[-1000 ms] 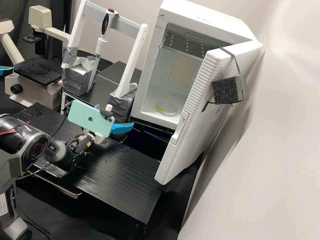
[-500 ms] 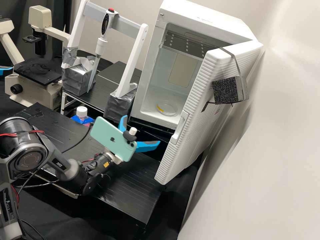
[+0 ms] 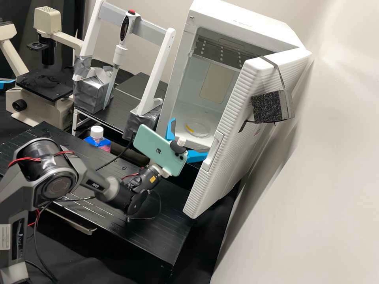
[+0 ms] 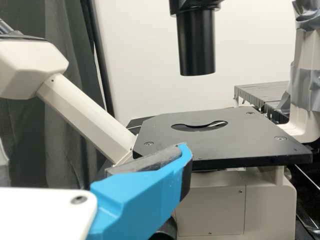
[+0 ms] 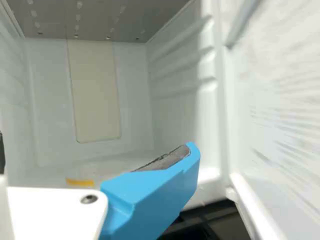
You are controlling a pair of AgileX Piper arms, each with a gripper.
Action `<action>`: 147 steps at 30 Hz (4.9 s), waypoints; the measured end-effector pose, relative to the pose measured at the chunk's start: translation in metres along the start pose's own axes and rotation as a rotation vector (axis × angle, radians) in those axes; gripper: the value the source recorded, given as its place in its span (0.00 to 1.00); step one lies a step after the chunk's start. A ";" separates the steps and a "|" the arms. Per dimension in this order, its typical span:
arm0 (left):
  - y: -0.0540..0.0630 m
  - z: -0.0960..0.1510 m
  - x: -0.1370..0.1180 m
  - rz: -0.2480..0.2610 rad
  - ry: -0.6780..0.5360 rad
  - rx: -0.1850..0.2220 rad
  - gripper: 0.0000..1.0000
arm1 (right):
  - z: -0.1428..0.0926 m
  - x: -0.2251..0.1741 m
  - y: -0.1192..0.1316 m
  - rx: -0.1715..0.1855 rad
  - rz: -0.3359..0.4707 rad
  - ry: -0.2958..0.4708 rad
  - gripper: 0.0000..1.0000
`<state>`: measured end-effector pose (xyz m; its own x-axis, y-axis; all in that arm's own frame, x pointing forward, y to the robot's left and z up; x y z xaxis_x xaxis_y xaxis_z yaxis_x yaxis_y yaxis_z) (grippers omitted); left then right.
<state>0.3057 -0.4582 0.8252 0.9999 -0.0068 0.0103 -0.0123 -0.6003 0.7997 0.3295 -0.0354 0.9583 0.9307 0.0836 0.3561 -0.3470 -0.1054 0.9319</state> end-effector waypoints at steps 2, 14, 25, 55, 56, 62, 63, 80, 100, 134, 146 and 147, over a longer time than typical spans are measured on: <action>0.000 0.000 0.000 0.000 0.000 0.000 1.00 | 0.000 0.011 -0.003 0.001 -0.013 0.000 1.00; 0.000 0.000 0.000 0.000 0.000 0.000 1.00 | 0.015 0.068 -0.031 -0.007 -0.109 -0.061 1.00; 0.000 0.000 0.000 0.000 0.000 0.000 1.00 | 0.017 0.098 -0.029 -0.046 -0.120 -0.050 1.00; 0.000 0.000 0.000 0.000 0.000 0.000 1.00 | 0.033 0.115 -0.051 -0.092 -0.233 -0.115 1.00; 0.000 0.000 0.000 0.000 0.000 0.000 1.00 | 0.033 0.116 -0.050 -0.093 -0.231 -0.117 1.00; 0.000 0.000 0.000 0.000 0.000 0.000 1.00 | 0.037 0.125 -0.051 -0.093 -0.229 -0.129 1.00; 0.000 0.000 0.000 0.000 0.000 0.000 1.00 | 0.038 0.126 -0.050 -0.096 -0.230 -0.138 1.00; 0.000 0.000 0.000 0.000 0.000 0.000 1.00 | 0.036 0.129 -0.049 -0.147 -0.232 -0.140 0.00; 0.000 0.000 0.000 0.000 0.000 0.000 1.00 | 0.035 0.130 -0.051 -0.189 -0.230 -0.135 0.00; 0.000 0.000 0.000 0.000 0.000 0.000 1.00 | 0.023 0.113 -0.011 -0.076 -0.133 -0.133 0.00; 0.000 0.000 0.000 0.000 0.000 0.000 1.00 | 0.010 0.108 -0.018 -0.118 -0.096 -0.111 0.00; 0.000 0.000 0.000 0.000 0.000 0.000 1.00 | 0.009 0.108 -0.020 -0.125 -0.097 -0.112 0.00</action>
<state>0.3057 -0.4582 0.8252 0.9999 -0.0068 0.0103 -0.0123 -0.6003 0.7997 0.4380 -0.0334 0.9772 0.9651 -0.0237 0.2609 -0.2603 0.0227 0.9653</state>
